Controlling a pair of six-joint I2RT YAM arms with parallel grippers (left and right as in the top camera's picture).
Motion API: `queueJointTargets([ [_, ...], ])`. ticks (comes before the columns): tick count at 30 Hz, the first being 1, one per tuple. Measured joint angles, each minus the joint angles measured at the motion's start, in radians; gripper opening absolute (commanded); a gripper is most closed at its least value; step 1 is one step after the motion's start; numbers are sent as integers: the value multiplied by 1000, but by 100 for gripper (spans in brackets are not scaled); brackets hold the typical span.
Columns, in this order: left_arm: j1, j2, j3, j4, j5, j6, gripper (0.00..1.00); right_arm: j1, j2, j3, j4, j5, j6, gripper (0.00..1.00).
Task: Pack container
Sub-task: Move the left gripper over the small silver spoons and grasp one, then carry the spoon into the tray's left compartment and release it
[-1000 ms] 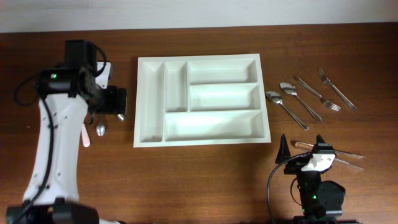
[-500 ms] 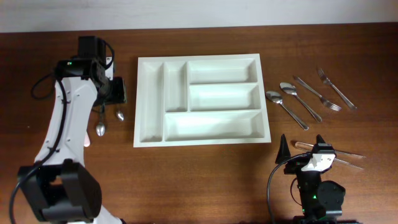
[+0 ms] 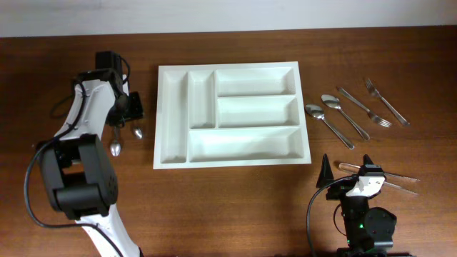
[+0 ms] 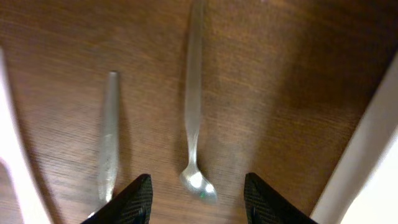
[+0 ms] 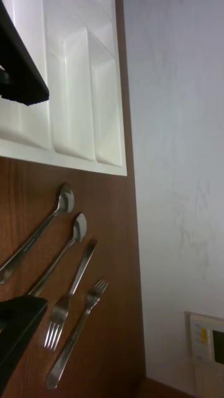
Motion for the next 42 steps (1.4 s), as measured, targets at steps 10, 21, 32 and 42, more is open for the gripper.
queueJointTargets([
  [10,0,94,0,89,36,-4,39,0,0,0,0,0,-1,99],
  [21,0,117,3,109,38,-11,10,0,0,0,0,0,0,98],
  [32,0,123,23,101,41,-11,2,0,0,0,0,0,-1,99],
  [42,-6,125,323,-110,53,-11,2,0,0,0,0,0,-1,99],
])
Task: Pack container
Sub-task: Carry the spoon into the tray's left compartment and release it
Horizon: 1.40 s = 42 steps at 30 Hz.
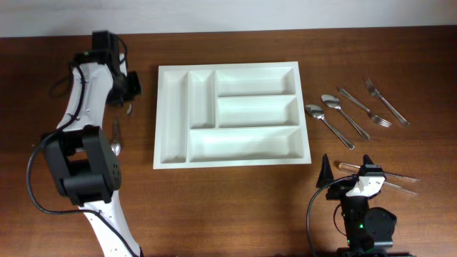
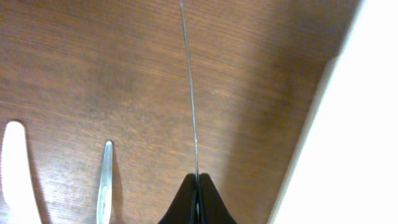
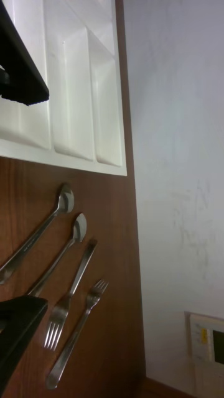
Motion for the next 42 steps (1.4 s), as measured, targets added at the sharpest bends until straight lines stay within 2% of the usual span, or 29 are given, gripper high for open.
queueJointTargets([
  [7,-94,-53,113,-56,89,0,2,0,0,0,0,0,1,99],
  [13,-271,-83,122,-64,145,-29,2,0,0,0,0,0,1,99],
  [20,-405,-83,122,-53,89,-111,2,0,0,0,0,0,1,99],
  [34,-425,-23,122,-98,45,-164,3,0,0,0,0,0,1,99],
  [40,-425,50,121,-95,41,-168,14,0,0,0,0,0,1,99],
  [41,-425,62,121,-89,40,-168,21,0,0,0,0,0,2,99],
  [42,-425,71,121,-87,40,-169,36,0,0,0,0,0,1,99],
])
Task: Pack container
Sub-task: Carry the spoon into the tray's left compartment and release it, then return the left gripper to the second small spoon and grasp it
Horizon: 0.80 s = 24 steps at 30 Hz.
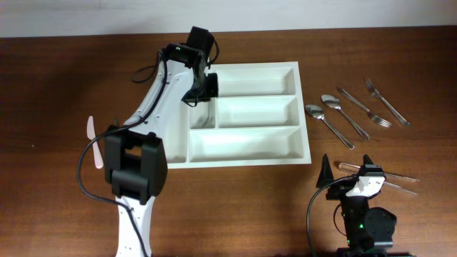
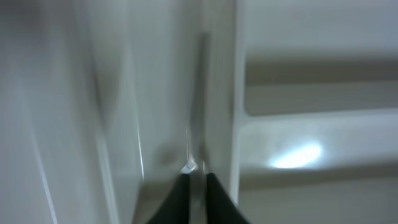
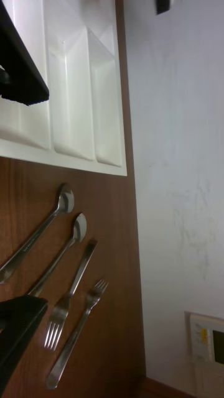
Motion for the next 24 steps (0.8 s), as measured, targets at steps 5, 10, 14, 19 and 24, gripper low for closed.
queueJointTargets([
  [5,0,42,0,3,-2,-2,47,0,0,0,0,0,0,99],
  [10,9,44,20,-46,-11,-1,55,0,0,0,0,0,-1,99],
  [14,56,27,75,-132,-74,3,57,0,0,0,0,0,0,99],
  [19,167,-82,102,-172,-146,90,61,0,0,0,0,0,0,99],
  [24,273,-186,124,-239,-228,159,61,0,0,0,0,0,0,99],
])
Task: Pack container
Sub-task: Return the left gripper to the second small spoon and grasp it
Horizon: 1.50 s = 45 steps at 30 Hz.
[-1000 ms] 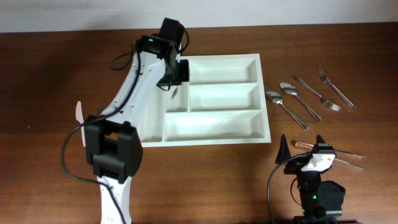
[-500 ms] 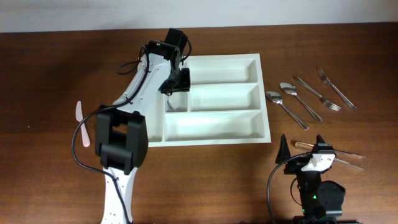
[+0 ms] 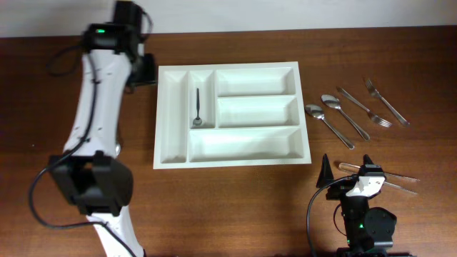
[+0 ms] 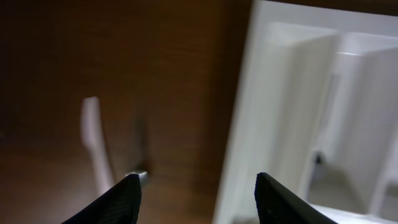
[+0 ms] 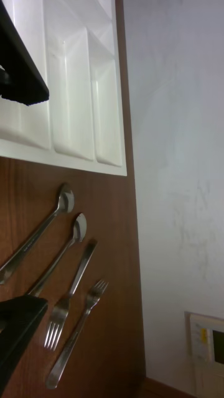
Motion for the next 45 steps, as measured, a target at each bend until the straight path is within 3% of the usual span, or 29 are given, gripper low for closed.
queueJointTargets([
  [15,179,-7,-240,60,-43,99,57,0,0,0,0,0,0,99],
  [21,229,-7,-372,154,22,193,57,0,0,0,0,0,0,99],
  [34,245,-6,-636,372,75,252,55,0,0,0,0,0,-1,99],
  [42,245,-6,-719,465,75,253,55,0,0,0,0,0,-1,99],
  [45,245,-6,-731,491,75,253,50,0,0,0,0,0,0,99],
])
